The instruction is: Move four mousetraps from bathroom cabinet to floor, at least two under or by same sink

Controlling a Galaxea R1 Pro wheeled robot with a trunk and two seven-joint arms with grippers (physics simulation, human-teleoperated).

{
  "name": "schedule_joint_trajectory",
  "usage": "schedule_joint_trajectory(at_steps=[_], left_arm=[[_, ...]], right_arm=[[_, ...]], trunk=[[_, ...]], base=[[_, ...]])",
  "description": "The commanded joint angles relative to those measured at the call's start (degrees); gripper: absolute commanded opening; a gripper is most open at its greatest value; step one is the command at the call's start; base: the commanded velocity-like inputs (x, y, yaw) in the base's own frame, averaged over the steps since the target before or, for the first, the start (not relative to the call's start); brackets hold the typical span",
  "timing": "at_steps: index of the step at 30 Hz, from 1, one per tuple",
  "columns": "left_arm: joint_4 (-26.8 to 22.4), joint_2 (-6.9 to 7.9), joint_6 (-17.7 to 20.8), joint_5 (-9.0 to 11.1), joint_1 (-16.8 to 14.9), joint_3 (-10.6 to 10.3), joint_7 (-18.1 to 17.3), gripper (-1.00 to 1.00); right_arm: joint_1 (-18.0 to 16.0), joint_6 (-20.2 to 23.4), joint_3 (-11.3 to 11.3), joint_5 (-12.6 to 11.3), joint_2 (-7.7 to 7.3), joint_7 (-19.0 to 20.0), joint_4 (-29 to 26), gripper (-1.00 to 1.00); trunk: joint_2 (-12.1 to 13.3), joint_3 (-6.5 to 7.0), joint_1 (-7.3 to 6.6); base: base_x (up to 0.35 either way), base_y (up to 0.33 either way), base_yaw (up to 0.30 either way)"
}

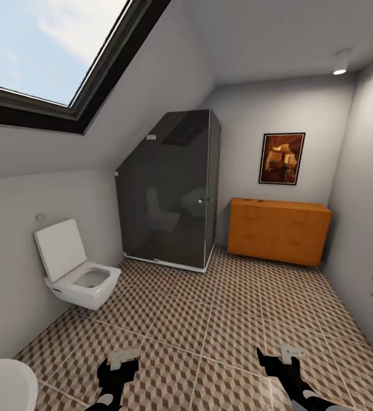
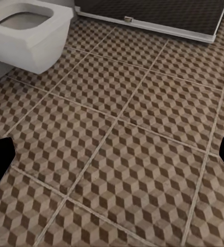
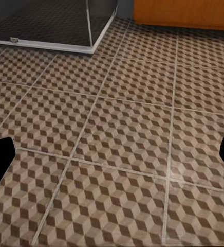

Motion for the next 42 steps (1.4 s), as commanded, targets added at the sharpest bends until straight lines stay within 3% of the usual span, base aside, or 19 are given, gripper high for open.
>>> schedule_joint_trajectory(at_steps=[1,29,42], left_arm=[[0.0,0.00,-0.2,0.5,-0.1,-0.5,0.2,1.00],[0.0,-0.04,-0.2,0.5,-0.1,-0.5,0.2,1.00],[0.0,-0.01,-0.2,0.5,-0.1,-0.5,0.2,1.00]], right_arm=[[-0.1,-0.4,-0.5,0.6,-0.05,0.1,0.2,1.00],[-0.1,-0.3,-0.5,0.6,-0.08,0.1,0.2,1.00],[-0.1,-0.3,-0.5,0.6,-0.02,0.0,0.2,1.00]], trunk=[[-0.1,-0.16,0.02],[-0.1,-1.80,0.02],[-0.1,-2.85,0.02]], base=[[0.000,0.000,-0.266],[0.000,0.000,-0.251],[0.000,0.000,-0.123]])
